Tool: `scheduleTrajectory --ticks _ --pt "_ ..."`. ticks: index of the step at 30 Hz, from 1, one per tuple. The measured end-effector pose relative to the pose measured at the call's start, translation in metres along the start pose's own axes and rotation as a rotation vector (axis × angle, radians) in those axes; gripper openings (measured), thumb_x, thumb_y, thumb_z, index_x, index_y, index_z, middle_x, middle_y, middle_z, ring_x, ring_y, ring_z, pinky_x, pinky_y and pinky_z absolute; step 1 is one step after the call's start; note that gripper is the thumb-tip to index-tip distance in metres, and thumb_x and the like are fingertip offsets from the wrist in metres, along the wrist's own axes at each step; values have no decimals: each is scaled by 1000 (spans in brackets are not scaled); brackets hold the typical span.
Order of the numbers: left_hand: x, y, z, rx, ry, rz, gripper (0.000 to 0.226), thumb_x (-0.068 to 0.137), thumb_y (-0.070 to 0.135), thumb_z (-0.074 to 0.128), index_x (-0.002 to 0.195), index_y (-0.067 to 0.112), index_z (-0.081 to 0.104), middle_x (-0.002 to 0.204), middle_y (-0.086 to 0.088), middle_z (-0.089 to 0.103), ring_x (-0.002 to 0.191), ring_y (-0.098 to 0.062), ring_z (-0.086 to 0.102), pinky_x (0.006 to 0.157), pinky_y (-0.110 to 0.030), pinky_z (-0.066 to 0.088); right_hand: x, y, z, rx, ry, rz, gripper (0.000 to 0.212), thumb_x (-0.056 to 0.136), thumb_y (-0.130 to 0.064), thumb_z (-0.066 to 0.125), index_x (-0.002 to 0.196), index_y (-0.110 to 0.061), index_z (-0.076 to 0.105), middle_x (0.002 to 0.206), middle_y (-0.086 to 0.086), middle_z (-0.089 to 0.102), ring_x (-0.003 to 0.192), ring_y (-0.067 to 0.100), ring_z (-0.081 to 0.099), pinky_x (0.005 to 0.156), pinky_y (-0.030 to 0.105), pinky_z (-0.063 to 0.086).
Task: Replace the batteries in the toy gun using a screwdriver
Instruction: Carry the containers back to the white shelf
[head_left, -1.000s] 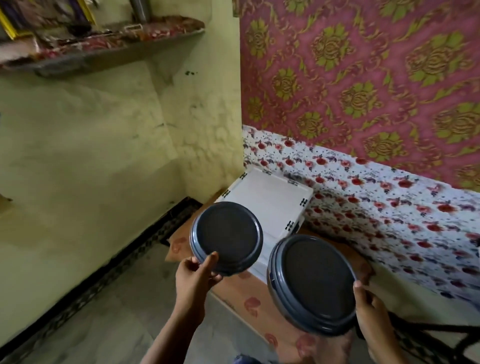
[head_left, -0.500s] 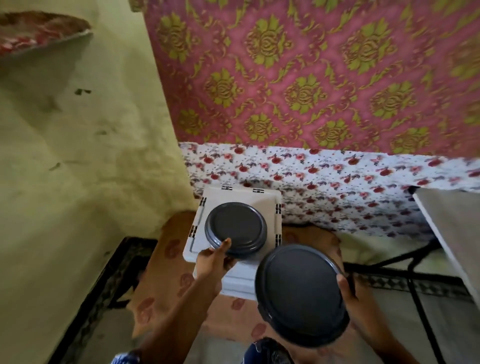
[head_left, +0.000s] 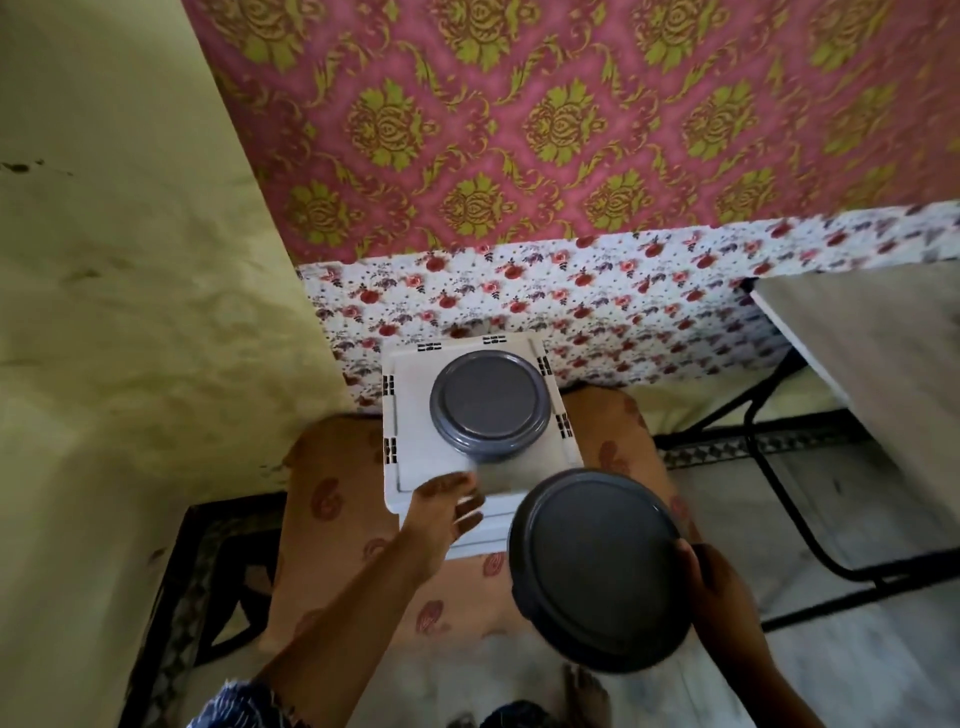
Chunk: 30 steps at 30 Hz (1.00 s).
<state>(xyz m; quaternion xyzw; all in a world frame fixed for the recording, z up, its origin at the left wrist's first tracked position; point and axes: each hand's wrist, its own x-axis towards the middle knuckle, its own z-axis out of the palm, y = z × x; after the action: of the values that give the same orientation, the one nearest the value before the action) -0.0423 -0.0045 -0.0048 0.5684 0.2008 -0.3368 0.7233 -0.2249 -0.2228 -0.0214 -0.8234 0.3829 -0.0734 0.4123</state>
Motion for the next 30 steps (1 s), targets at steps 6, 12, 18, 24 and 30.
scheduleTrajectory --ticks 6,12,18,24,30 --pt "-30 -54 -34 337 -43 -114 4 92 22 57 91 19 60 103 -4 65 93 -20 61 86 -39 49 -33 9 26 80 -39 114 28 95 -28 43 79 -9 57 71 9 57 72 25 52 58 27 37" --pt "-35 -90 -52 430 -74 -220 26 84 42 64 105 28 56 108 -1 65 97 -19 63 73 -35 52 -28 8 66 123 -60 163 32 96 -30 40 80 -6 54 73 11 56 71 25 52 63 33 38" --pt "1 -97 -54 176 32 -235 22 93 23 55 108 7 54 104 -15 61 81 -24 62 61 -29 56 10 1 109 245 -150 310 21 94 -23 46 80 -13 58 79 9 62 62 16 47 54 26 33" --pt "55 -92 -51 45 138 -200 17 91 16 60 104 10 51 93 -12 59 74 -23 58 61 -30 50 37 1 140 244 -169 379 25 87 -7 46 93 -17 68 52 -6 52 47 16 39 48 25 33" --pt "82 -82 -30 -34 187 -177 6 93 8 54 90 13 52 86 -7 56 71 -20 53 67 -29 48 54 -5 155 437 -223 483 28 95 -9 42 101 -26 64 44 -8 43 40 10 24 37 20 22"
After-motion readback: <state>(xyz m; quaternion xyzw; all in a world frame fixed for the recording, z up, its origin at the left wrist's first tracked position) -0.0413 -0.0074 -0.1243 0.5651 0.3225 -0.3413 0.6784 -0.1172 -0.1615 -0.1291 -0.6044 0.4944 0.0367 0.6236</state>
